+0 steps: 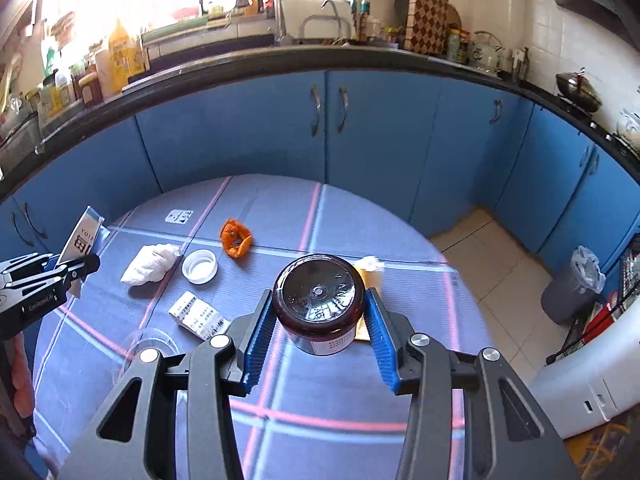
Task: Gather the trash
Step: 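Carry the carton and jar over the black bin and open both tools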
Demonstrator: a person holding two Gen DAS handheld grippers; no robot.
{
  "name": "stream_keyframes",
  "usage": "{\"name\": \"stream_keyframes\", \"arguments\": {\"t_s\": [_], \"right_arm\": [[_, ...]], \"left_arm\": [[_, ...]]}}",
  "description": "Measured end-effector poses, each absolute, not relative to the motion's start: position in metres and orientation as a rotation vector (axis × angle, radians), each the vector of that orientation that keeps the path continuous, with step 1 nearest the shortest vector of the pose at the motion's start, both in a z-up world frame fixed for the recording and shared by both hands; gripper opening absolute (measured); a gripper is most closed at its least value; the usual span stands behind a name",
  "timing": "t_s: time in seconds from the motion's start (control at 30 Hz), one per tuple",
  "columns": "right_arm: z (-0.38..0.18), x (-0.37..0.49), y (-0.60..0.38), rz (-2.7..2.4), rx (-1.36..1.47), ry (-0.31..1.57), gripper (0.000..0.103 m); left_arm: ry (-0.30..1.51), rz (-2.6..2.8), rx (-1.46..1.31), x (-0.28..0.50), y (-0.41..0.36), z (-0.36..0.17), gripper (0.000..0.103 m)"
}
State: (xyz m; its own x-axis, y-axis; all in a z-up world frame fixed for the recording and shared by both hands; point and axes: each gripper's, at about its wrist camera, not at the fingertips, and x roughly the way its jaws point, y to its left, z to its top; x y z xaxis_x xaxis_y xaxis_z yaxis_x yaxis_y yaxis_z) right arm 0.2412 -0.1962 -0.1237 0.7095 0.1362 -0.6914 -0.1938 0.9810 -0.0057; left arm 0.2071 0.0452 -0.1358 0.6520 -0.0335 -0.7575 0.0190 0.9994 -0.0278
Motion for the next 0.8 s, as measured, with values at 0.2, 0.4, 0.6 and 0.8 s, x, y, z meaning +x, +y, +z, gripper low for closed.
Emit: {"name": "stream_keyframes", "arguments": {"t_s": [0.2, 0.4, 0.6, 0.8], "right_arm": [[-0.108, 0.218, -0.229, 0.15, -0.066, 0.725, 0.044], [-0.098, 0.198, -0.271, 0.096, -0.042, 0.704, 0.044], [-0.095, 0.176, -0.308, 0.045, -0.02, 0.686, 0.044], [-0.094, 0.154, -0.344, -0.007, -0.005, 0.678, 0.044]], "left_arm": [[0.82, -0.092, 0.024, 0.198, 0.003, -0.113, 0.024], [0.799, -0.153, 0.076, 0.189, -0.04, -0.101, 0.024], [0.783, -0.221, 0.136, 0.182, -0.087, -0.091, 0.024], [0.761, -0.297, 0.194, 0.173, -0.136, -0.084, 0.024]]}}
